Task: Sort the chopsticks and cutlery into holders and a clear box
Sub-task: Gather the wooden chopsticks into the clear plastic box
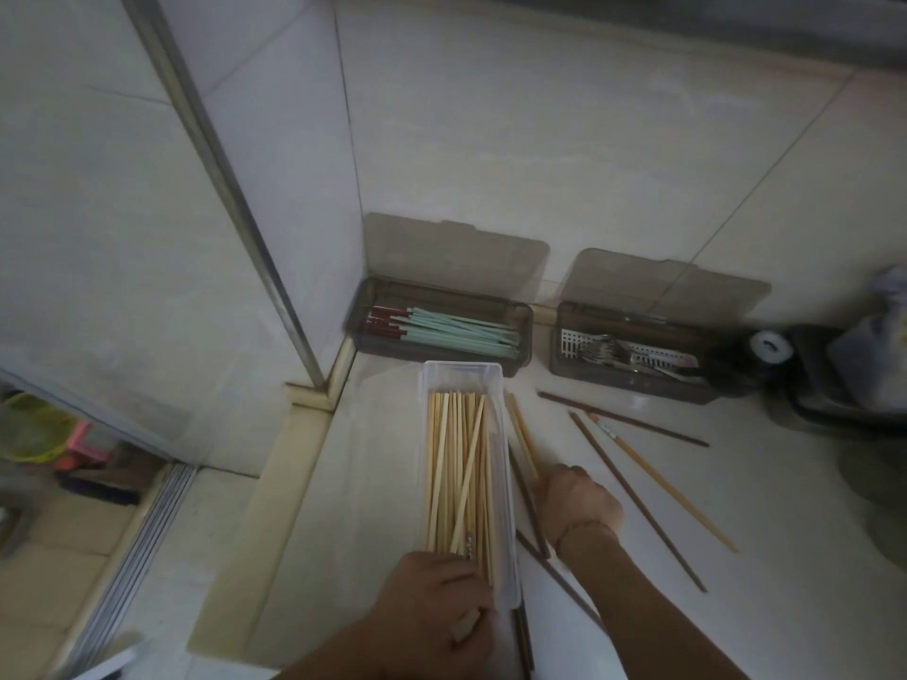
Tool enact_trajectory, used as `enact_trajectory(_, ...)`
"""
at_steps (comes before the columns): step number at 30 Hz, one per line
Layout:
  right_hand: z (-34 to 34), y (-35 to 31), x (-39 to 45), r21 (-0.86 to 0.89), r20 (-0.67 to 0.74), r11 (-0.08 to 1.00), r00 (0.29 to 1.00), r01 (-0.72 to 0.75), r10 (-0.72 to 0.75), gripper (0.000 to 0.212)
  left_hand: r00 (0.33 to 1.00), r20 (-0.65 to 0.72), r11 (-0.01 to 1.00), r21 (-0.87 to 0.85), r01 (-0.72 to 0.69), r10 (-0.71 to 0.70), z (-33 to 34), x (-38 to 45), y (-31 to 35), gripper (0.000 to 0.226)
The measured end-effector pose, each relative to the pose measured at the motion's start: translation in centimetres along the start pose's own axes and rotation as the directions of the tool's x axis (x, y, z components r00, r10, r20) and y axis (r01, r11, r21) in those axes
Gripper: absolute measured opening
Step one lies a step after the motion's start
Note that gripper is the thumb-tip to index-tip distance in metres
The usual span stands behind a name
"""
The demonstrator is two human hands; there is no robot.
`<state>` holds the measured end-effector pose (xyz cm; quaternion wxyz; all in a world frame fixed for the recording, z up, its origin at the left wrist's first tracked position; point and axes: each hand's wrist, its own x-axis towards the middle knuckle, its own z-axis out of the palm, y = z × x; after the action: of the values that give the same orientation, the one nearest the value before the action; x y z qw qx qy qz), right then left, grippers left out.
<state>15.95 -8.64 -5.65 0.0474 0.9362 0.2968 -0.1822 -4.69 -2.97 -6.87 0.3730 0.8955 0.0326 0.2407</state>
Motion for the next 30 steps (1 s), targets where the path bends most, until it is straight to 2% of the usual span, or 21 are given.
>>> enact_trajectory(3,-0.3,0.2,-0.6,-0.034,0.019,0.999,0.999,0.034,-0.033,0.032,0.999,-0.005,0.999,-0.003,0.035,-0.035,-0.4,0.2,0.7,0.015)
enact_trajectory(5,-0.3,1.0,-0.7,0.007,0.056,0.999,0.997,0.043,-0.044,0.029,0.998,-0.007,0.998,0.000,0.070,-0.070,-0.4,0.1,1.1,0.015)
enact_trajectory(8,-0.5,2.6,-0.9,0.251,0.083,0.968,0.996,0.013,-0.035,0.017,0.995,0.003,0.995,-0.035,0.099,-0.098,-0.2,-0.5,1.5,0.012)
enact_trajectory(10,-1.0,3.3,-1.1,0.372,0.002,0.927,0.999,0.047,-0.051,0.012,0.995,-0.006,0.993,-0.062,0.102,-0.103,-0.1,-0.8,1.7,0.011)
enact_trajectory(12,-2.1,3.4,-2.0,0.496,-0.151,0.859,0.987,0.125,-0.057,0.006,0.990,-0.086,0.991,-0.089,0.100,-0.108,-0.1,-1.0,1.8,0.012)
enact_trajectory(15,-4.7,2.2,-4.1,0.641,-0.391,0.690,0.917,0.335,-0.082,0.045,0.963,-0.242,0.993,-0.059,0.103,-0.114,0.2,-1.6,1.9,0.016)
enact_trajectory(17,-6.3,0.6,-5.3,0.637,-0.495,0.584,0.848,0.503,-0.190,0.043,0.938,-0.306,0.985,0.011,0.173,-0.162,0.4,-2.3,1.8,0.039)
enact_trajectory(19,-6.4,-1.7,-6.1,0.617,-0.469,0.523,0.808,0.588,-0.355,0.031,0.920,-0.343,0.976,0.031,0.214,-0.190,0.6,-3.0,1.9,0.061)
enact_trajectory(20,-6.0,-2.9,-6.5,0.597,-0.416,0.526,0.794,0.606,-0.443,0.027,0.919,-0.358,0.980,0.041,0.194,-0.167,0.8,-3.3,2.0,0.065)
enact_trajectory(22,-4.2,-4.9,-6.7,0.474,-0.299,0.589,0.748,0.655,-0.592,0.023,0.918,-0.386,0.988,0.076,0.133,-0.094,1.1,-3.6,2.1,0.056)
enact_trajectory(24,-2.3,-6.4,-6.5,0.092,-0.194,0.700,0.702,0.709,-0.685,0.021,0.914,-0.404,0.988,0.121,0.099,-0.042,1.2,-3.8,2.0,0.045)
enact_trajectory(25,-1.6,-6.9,-6.5,-0.108,-0.087,0.718,0.713,0.687,-0.696,0.023,0.916,-0.400,0.986,0.140,0.096,-0.032,1.2,-4.0,2.0,0.042)
enact_trajectory(26,-1.3,-7.3,-6.4,-0.227,0.007,0.707,0.727,0.670,-0.686,0.027,0.922,-0.385,0.983,0.153,0.100,-0.034,1.2,-4.1,2.0,0.041)
enact_trajectory(30,-0.9,-7.8,-6.3,-0.364,0.169,0.641,0.724,0.676,-0.668,0.044,0.960,-0.277,0.971,0.211,0.114,-0.052,1.2,-4.5,2.0,0.033)
